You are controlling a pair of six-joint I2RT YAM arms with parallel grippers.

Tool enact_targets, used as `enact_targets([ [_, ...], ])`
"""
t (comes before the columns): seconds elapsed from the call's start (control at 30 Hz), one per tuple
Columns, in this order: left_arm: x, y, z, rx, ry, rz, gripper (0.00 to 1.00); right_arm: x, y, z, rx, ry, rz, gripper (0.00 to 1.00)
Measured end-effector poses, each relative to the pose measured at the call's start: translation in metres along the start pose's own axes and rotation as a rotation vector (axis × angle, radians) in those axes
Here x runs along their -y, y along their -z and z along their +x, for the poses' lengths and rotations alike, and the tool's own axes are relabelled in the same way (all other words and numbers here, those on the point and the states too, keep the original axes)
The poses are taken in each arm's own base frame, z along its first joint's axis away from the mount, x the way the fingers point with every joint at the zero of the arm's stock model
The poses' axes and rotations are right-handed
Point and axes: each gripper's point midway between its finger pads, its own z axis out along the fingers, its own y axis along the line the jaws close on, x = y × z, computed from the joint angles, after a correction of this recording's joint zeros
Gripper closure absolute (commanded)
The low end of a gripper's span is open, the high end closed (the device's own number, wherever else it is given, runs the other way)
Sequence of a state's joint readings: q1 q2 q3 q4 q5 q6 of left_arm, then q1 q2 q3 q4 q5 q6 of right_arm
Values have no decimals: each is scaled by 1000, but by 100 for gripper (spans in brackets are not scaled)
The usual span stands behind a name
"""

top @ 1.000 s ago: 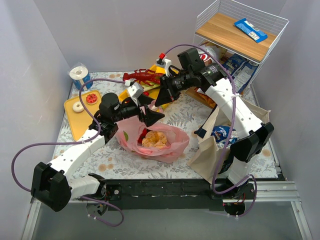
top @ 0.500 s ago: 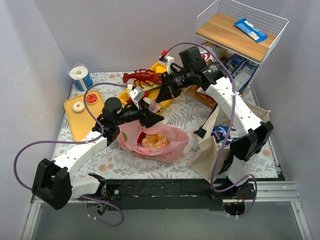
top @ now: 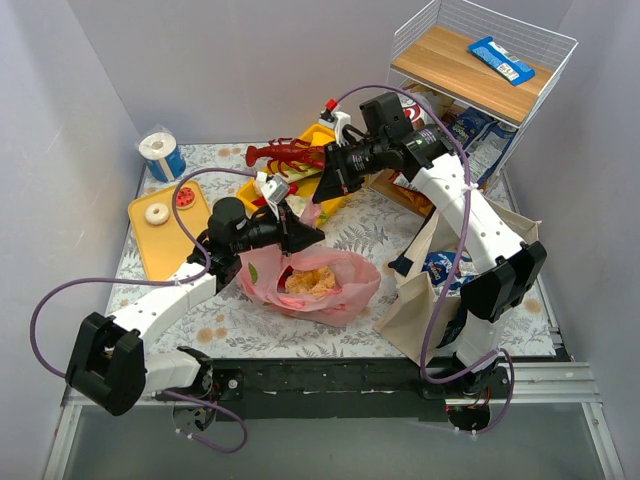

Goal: Place the mixed food into the grocery bags and tie them

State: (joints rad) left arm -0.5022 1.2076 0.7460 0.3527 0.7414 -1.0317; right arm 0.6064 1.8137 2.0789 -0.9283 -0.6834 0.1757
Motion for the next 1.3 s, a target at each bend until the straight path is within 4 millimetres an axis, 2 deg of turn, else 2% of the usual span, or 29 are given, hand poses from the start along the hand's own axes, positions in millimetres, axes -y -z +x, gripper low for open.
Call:
enact_targets([
  [0.13,-8,0,4,0,35,-41,100,1,-1,0,0,-3,12,99],
  [0.23,-16,5,0,19,52,-123,100,7,-2,-1,8,0,46,67],
  [0.27,-19,8,-3,30,59,-160,100,10,-2,-1,12,2,61,51],
  [0.3,-20,13,-4,36,72,-193,100,14,-1,0,18,4,85,47],
  [0.33,-22,20,-4,47,90,-239,100,19,1,0,28,7,110,37],
  [0.37,-22,23,-4,49,97,-254,100,23,3,4,35,11,135,36],
  [0.5,-21,43,2,85,167,-339,100,33,19,31,52,16,241,50],
  [0.6,-19,57,21,89,235,-371,100,27,24,67,45,34,285,58],
  [0.67,-18,65,31,90,268,-389,100,18,20,96,9,43,283,60],
  [0.77,-17,73,39,90,302,-418,100,9,2,143,-82,66,280,63],
  [0.9,-16,77,37,104,312,-432,100,21,-23,207,-240,64,327,67],
  [0.97,-16,78,38,102,319,-437,100,31,-25,229,-301,42,378,66],
  [1.1,-17,78,41,96,328,-444,100,49,-18,255,-362,27,498,65],
  [1.3,-17,79,43,93,334,-446,100,60,-13,287,-412,-7,548,60],
])
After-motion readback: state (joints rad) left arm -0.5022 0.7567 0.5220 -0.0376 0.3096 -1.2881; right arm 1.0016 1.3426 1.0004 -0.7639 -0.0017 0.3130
